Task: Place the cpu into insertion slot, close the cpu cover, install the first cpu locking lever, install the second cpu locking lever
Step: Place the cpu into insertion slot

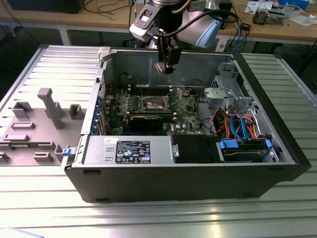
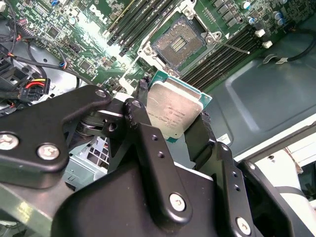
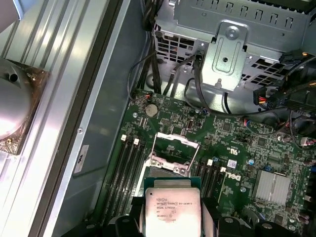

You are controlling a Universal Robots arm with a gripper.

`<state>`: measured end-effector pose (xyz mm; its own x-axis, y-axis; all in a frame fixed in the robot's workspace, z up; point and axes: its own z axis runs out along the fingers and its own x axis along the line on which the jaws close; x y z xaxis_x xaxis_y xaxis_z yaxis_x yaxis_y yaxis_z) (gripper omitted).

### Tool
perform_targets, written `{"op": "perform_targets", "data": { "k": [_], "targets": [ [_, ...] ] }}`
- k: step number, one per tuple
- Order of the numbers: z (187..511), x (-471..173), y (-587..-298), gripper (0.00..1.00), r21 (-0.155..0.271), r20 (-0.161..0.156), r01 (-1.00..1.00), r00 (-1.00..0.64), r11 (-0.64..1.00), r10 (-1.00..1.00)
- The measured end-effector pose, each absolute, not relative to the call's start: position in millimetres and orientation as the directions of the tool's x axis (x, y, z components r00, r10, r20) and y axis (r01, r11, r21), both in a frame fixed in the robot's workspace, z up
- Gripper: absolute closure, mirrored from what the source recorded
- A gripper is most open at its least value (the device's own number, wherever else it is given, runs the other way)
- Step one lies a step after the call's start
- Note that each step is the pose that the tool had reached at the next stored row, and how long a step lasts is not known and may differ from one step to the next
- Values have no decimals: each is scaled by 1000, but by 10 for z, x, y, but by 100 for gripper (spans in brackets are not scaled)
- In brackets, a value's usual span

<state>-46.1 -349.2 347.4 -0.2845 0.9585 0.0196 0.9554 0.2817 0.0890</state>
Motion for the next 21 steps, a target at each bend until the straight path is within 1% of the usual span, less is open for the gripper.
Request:
{"op": "perform_targets", "data": {
  "k": [9,21],
  "targets": [
    [3460,-467,-3492,45,89,19,978,-191,189,981],
    [3459,-471,-3492,45,89,20,979,-187,184,982]
  ]
}}
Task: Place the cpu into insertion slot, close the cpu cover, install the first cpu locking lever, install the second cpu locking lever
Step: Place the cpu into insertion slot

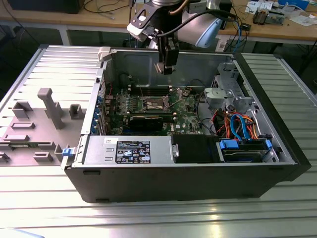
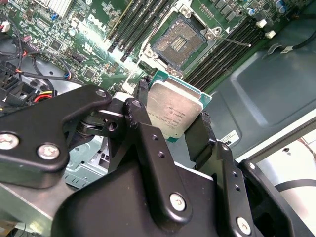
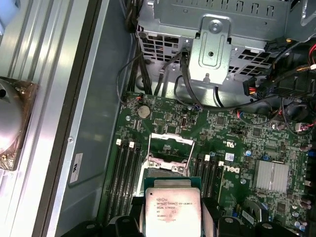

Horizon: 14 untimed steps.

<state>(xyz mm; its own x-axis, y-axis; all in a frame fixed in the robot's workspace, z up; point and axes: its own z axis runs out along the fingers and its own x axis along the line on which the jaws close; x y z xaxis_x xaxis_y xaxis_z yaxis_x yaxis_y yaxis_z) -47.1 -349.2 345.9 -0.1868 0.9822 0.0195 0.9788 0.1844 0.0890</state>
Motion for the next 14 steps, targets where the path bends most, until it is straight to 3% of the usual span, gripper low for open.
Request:
{"op": "perform_targets", "data": {
  "k": [14],
  "targets": [
    [3447,-471,-3492,45,89,20,991,-102,100,995]
  ]
}}
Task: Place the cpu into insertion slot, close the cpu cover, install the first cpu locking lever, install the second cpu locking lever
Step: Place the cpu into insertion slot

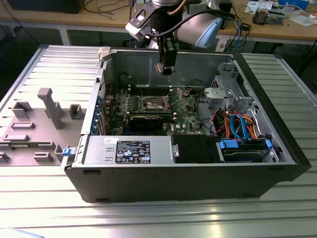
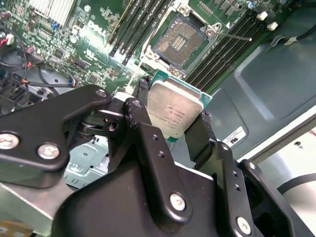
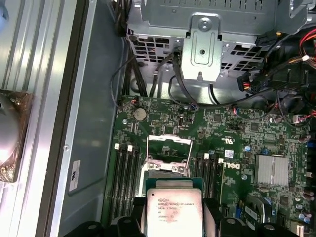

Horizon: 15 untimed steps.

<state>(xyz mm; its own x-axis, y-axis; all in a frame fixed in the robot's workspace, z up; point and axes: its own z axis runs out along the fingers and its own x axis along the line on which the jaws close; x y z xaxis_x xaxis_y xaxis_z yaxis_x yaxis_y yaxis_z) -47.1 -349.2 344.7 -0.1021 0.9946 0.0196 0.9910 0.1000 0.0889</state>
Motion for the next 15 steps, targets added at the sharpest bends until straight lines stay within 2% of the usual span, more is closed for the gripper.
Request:
{"op": "perform_targets", "data": {
  "k": [15],
  "targets": [
    [3445,-529,-3492,45,89,20,994,-66,64,998]
  ]
}}
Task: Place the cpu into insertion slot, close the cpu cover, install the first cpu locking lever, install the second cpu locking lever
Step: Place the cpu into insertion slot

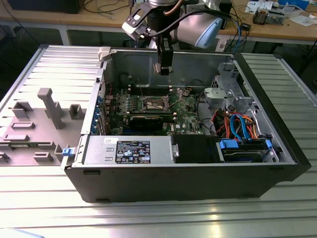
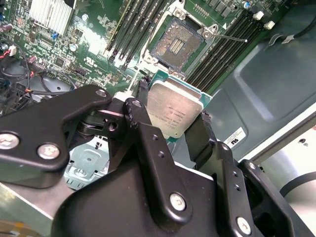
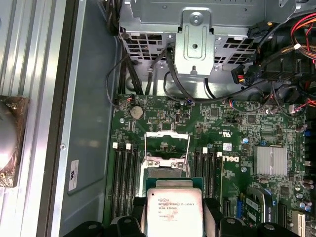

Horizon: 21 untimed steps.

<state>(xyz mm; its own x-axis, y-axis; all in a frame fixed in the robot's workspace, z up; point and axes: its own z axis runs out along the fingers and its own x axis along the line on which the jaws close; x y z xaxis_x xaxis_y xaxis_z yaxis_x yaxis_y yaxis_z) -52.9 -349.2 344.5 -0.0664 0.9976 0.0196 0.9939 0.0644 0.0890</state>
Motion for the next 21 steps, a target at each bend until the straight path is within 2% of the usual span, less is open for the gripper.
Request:
{"op": "perform_targets", "data": {
  "k": [21],
  "targets": [
    [3379,-555,-3492,45,89,20,996,-21,19,1000]
  ]
}}
